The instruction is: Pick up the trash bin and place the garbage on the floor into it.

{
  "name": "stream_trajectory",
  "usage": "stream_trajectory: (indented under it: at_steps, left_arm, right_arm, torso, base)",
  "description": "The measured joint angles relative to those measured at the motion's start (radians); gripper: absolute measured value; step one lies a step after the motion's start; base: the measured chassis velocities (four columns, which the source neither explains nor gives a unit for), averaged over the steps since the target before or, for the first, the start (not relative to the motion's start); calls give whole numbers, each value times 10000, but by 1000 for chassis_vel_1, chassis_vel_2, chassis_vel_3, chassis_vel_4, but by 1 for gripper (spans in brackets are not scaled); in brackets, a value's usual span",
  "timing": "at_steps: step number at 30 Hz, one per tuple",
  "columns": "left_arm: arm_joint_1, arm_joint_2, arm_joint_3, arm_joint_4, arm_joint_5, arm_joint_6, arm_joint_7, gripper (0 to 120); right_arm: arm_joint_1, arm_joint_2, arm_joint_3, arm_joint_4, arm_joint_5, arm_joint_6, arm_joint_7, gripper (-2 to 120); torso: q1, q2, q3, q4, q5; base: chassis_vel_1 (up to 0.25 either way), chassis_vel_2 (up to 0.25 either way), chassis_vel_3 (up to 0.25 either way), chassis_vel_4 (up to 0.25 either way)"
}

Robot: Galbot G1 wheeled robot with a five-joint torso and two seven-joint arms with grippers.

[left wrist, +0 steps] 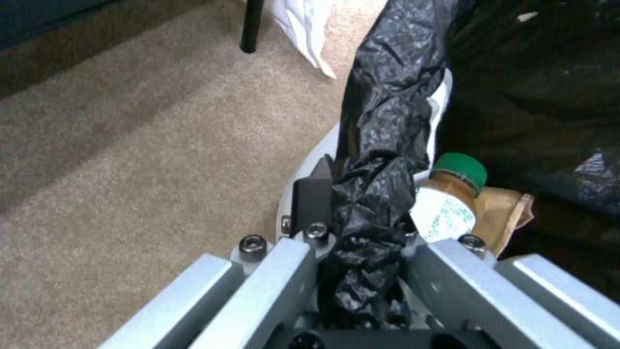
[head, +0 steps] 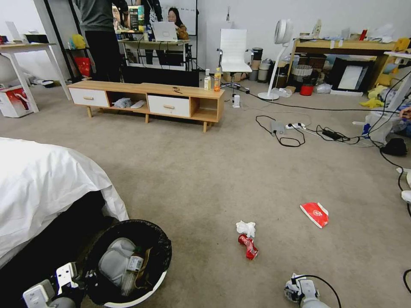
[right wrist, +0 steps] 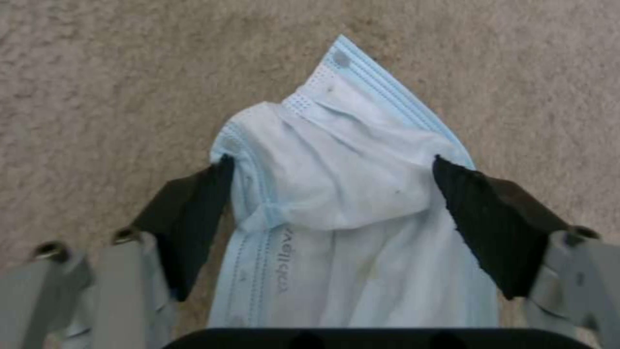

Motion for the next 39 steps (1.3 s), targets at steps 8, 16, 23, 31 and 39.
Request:
stream_trajectory:
  at_steps: [8, 16, 23, 31, 39]
  left_arm:
    - [-10, 45, -12, -45, -51, 33, -20, 1]
    - [-61, 75, -25, -54, -113, 41, -37, 1]
    - [-76, 88, 15, -43, -133, 52, -48, 1]
    - [-57, 127, -27, -54, -237, 65, -87, 1]
    - [-56, 117, -33, -35, -237, 65, -92, 1]
  right_arm:
    - [-214, -146, -21, 329, 16, -8, 35, 56]
    - [-762, -527, 290, 799, 107, -141, 307, 28]
    - [-839, -549, 361, 842, 125, -174, 345, 4]
    - [-456, -393, 110, 735, 207, 70, 283, 0]
    - [-299, -264, -3, 634, 222, 489, 63, 0]
  torso:
    - [1, -1, 2, 7, 14]
    - [2, -3, 3, -13, -7]
    - [2, -2, 2, -11, -3]
    - [2, 0, 0, -3, -7]
    - [2, 1, 0, -2, -7]
  base:
    - [0, 0, 0, 0]
    - [0, 0, 0, 0]
    - [0, 0, 0, 0]
    - [0, 0, 0, 0]
    - [0, 0, 0, 0]
